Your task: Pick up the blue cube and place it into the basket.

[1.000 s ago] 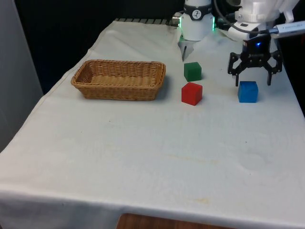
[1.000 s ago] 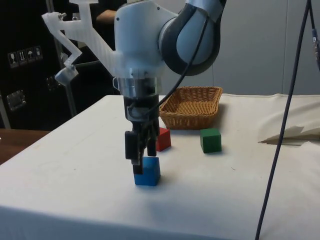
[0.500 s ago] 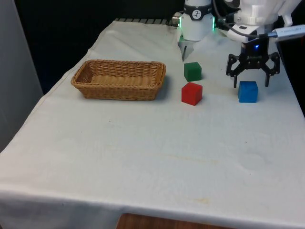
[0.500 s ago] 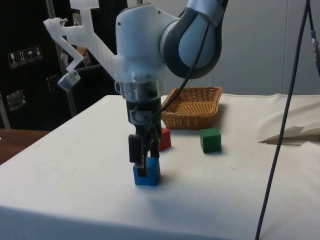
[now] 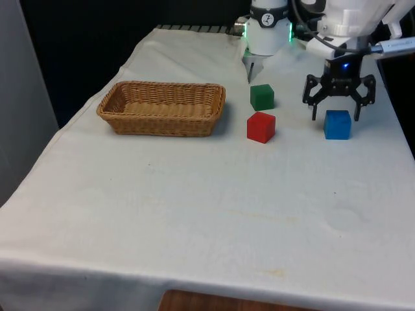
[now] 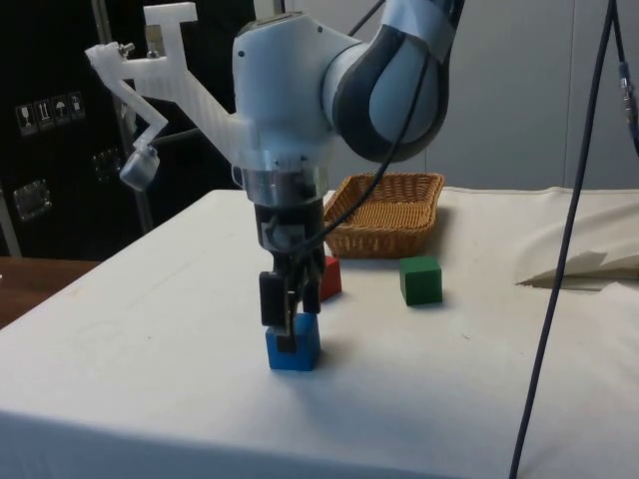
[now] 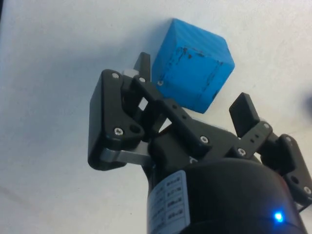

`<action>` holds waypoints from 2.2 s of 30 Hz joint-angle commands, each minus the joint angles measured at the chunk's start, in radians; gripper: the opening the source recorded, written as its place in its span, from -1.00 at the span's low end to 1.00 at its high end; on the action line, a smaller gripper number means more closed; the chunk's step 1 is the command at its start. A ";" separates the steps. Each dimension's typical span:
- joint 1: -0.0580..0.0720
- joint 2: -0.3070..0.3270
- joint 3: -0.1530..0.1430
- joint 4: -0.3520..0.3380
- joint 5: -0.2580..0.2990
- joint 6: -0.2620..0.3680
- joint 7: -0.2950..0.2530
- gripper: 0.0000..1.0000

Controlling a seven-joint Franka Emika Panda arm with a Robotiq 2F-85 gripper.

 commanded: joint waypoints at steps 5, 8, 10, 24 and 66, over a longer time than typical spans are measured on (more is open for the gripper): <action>0.016 0.016 -0.025 0.009 -0.033 0.010 0.042 1.00; 0.015 0.020 -0.025 0.010 -0.037 0.014 0.050 1.00; 0.014 0.024 -0.025 0.010 -0.042 0.019 0.060 1.00; 0.002 0.024 -0.010 0.010 -0.024 0.011 0.051 0.79; -0.018 -0.142 0.000 -0.028 0.001 -0.055 0.022 -0.99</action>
